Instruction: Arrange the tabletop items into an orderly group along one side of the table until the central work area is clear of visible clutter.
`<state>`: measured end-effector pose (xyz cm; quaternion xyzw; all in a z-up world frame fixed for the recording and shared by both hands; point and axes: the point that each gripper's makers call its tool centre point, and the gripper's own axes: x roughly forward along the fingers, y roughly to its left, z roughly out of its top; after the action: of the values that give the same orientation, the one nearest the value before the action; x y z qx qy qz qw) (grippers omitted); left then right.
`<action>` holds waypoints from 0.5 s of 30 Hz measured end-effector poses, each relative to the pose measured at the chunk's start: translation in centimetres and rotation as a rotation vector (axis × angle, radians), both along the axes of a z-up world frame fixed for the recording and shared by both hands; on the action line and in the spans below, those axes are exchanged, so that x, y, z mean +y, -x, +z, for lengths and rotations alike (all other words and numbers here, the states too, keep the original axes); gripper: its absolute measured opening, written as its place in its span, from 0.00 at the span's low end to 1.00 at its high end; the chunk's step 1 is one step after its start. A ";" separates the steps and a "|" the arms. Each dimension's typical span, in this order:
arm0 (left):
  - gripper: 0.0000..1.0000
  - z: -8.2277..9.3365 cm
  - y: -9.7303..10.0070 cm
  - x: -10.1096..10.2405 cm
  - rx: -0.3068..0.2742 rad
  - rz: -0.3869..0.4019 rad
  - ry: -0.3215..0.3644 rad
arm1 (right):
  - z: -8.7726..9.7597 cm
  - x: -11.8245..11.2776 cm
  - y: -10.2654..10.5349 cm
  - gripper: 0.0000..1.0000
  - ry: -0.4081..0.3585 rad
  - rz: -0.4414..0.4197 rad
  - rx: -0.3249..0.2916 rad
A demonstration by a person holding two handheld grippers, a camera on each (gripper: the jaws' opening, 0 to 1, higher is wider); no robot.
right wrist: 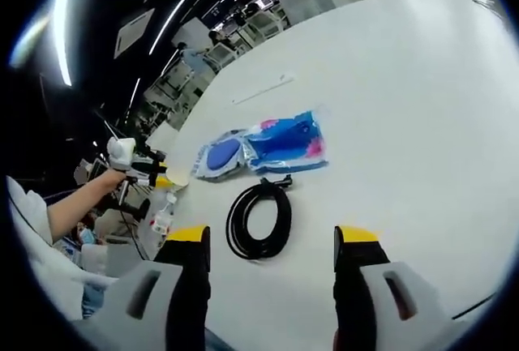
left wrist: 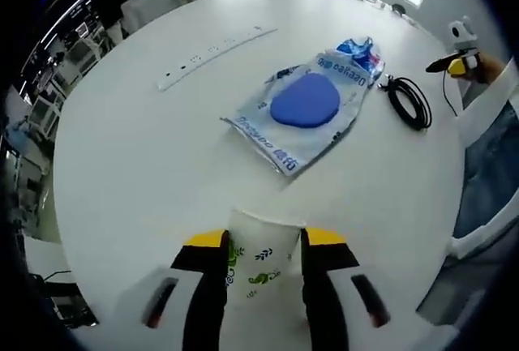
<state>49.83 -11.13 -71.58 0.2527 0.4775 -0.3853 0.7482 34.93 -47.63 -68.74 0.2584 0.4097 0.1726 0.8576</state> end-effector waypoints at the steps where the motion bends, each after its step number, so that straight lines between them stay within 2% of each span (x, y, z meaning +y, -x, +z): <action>1: 0.33 0.2 0.1 0.0 -0.003 0.000 0.000 | 0.0 0.2 0.0 0.60 -0.002 0.004 0.000; 7: 0.31 0.3 0.4 0.6 -0.016 -0.015 -0.012 | -0.2 0.5 0.2 0.60 -0.006 0.012 0.001; 15: 0.30 2.4 -0.5 1.0 -0.084 0.097 0.105 | -0.6 -0.2 0.6 0.60 -0.003 -0.003 0.010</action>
<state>50.33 -10.14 -69.19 0.2054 0.4365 -0.3622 0.7975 34.33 -47.79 -69.32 0.2610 0.4132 0.1705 0.8556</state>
